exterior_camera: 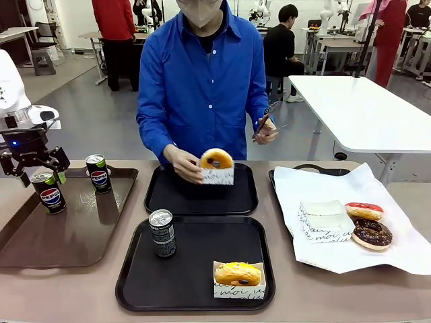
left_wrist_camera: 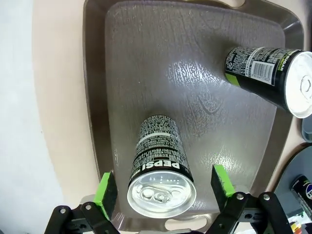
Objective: Set up donuts and drinks on trays.
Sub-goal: Pick up one Pepsi coke from the Handle tray and place it on the Flat Tray without a Pepsi coke.
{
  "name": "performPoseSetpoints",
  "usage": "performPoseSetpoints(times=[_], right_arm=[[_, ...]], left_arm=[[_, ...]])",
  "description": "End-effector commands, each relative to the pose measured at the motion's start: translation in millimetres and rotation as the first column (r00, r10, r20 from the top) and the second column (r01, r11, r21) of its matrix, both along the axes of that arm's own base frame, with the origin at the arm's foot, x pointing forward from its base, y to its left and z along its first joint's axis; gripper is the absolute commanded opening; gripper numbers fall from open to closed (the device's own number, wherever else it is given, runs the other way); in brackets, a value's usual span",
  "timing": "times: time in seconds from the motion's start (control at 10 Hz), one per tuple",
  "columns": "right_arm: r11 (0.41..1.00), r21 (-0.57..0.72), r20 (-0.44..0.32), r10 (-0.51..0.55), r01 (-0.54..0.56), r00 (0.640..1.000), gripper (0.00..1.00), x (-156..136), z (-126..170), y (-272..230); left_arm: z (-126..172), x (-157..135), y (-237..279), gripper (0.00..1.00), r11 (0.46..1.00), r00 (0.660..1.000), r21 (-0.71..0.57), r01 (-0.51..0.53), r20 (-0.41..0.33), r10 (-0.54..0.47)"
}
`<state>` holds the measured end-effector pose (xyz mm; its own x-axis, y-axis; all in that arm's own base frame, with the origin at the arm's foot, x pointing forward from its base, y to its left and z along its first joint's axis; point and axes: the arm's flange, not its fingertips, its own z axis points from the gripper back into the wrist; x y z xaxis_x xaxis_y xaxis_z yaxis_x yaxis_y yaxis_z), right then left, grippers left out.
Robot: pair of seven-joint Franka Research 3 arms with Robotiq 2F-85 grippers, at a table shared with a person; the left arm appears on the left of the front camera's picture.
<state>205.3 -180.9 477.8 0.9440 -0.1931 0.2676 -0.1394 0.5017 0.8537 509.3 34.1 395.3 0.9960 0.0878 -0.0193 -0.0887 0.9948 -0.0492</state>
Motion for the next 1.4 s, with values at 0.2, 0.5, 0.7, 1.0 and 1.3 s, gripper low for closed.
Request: performPoseSetpoints(times=[0.2, 0.5, 0.7, 1.0, 1.3], right_arm=[[1.000, 0.018, 0.025, 0.005, -0.006, 1.000, 1.00, 0.3, -0.5, -0.5], [1.000, 0.018, 0.025, 0.005, -0.006, 1.000, 1.00, 0.3, -0.5, -0.5], [1.000, 0.018, 0.025, 0.005, -0.006, 1.000, 1.00, 0.3, -0.5, -0.5], [1.000, 0.018, 0.025, 0.005, -0.006, 1.000, 1.00, 0.3, -0.5, -0.5], [1.000, 0.018, 0.025, 0.005, -0.006, 1.000, 1.00, 0.3, -0.5, -0.5]], left_arm=[[-9.2, 2.0, 0.5, 1.00, 0.999, 0.999, -0.025, 0.031, 0.018, -0.031], [-15.3, 4.9, 1.5, 1.00, 0.999, 0.999, -0.033, 0.009, 0.039, -0.008], [-18.7, 4.4, 1.4, 0.66, 0.999, 0.999, -0.029, 0.023, 0.035, -0.022], [-18.6, 4.3, 1.2, 0.00, 0.999, 0.999, -0.026, 0.029, 0.022, -0.029], [-19.8, 3.8, 1.0, 0.09, 1.000, 1.000, -0.021, 0.016, 0.005, -0.015]])
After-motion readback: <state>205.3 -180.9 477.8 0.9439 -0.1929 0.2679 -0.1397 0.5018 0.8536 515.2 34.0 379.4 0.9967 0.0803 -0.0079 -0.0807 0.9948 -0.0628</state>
